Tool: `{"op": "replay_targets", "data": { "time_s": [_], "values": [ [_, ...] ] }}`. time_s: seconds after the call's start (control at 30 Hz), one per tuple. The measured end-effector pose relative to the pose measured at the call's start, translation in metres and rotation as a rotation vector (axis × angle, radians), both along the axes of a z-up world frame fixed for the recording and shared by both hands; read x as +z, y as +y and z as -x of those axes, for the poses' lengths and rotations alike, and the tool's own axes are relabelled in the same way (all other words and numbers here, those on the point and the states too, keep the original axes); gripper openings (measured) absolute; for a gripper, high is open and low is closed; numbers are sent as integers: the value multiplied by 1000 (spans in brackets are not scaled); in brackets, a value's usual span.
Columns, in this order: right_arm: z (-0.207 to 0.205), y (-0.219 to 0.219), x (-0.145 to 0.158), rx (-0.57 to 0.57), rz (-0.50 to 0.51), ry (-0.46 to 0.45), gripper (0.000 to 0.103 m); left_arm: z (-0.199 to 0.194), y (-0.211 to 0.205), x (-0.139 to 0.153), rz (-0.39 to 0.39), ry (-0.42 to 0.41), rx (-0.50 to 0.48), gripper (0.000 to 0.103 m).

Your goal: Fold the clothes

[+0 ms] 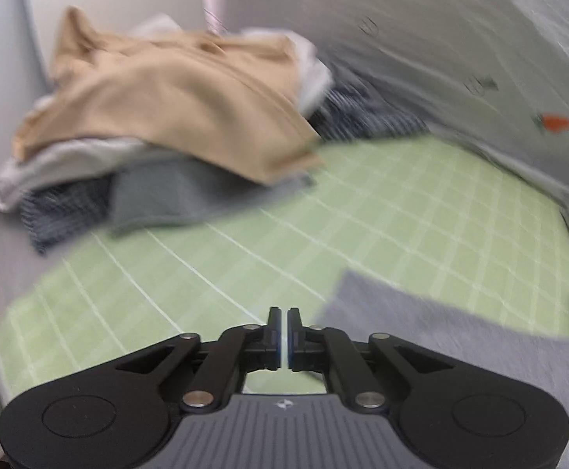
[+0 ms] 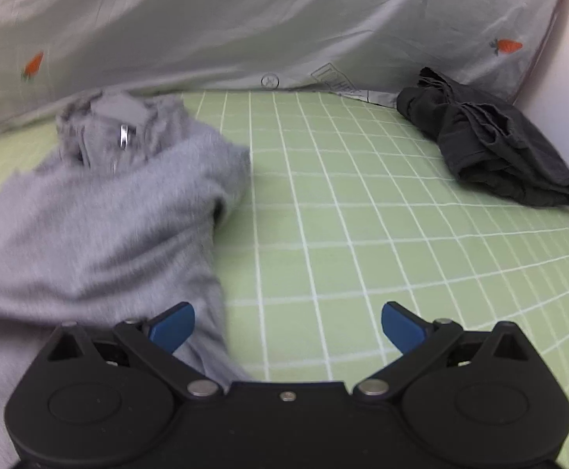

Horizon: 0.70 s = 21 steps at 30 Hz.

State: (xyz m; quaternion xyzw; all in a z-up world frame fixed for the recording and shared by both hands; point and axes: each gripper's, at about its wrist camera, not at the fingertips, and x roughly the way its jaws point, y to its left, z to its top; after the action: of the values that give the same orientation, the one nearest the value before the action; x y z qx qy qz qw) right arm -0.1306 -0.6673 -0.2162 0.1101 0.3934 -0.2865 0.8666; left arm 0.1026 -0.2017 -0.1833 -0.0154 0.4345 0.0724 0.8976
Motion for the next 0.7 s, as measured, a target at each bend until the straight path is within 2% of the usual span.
{"op": "replay_targets", "data": {
  "time_s": [0.03,0.13,0.2,0.33,0.43,0.47,0.6,0.7],
  "values": [
    [-3,-5,3,-6,-24,-26,103,0,-6,-4,-5,14,-17,18],
    [-15,-23,14,-26,-102,-122,101,-1,-23,-15,-11,52,-56,24],
    [-25,-36,20,-41,-158,-188,97,-5,-30,-21,-9,73,-66,28],
    [-57,-64,25,-62,-235,-249,76,-12,-39,-29,-20,99,-86,31],
    [-83,-78,22,-50,-270,-232,52,-15,-44,-32,-40,102,-93,35],
    [-91,-82,20,-45,-283,-222,48,-16,-45,-33,-45,101,-93,35],
    [-114,-78,10,-3,-320,-154,48,-19,-48,-34,-61,97,-95,38],
    [-125,-71,-2,-15,-316,-79,56,-19,-50,-34,-80,92,-106,40]
  ]
}}
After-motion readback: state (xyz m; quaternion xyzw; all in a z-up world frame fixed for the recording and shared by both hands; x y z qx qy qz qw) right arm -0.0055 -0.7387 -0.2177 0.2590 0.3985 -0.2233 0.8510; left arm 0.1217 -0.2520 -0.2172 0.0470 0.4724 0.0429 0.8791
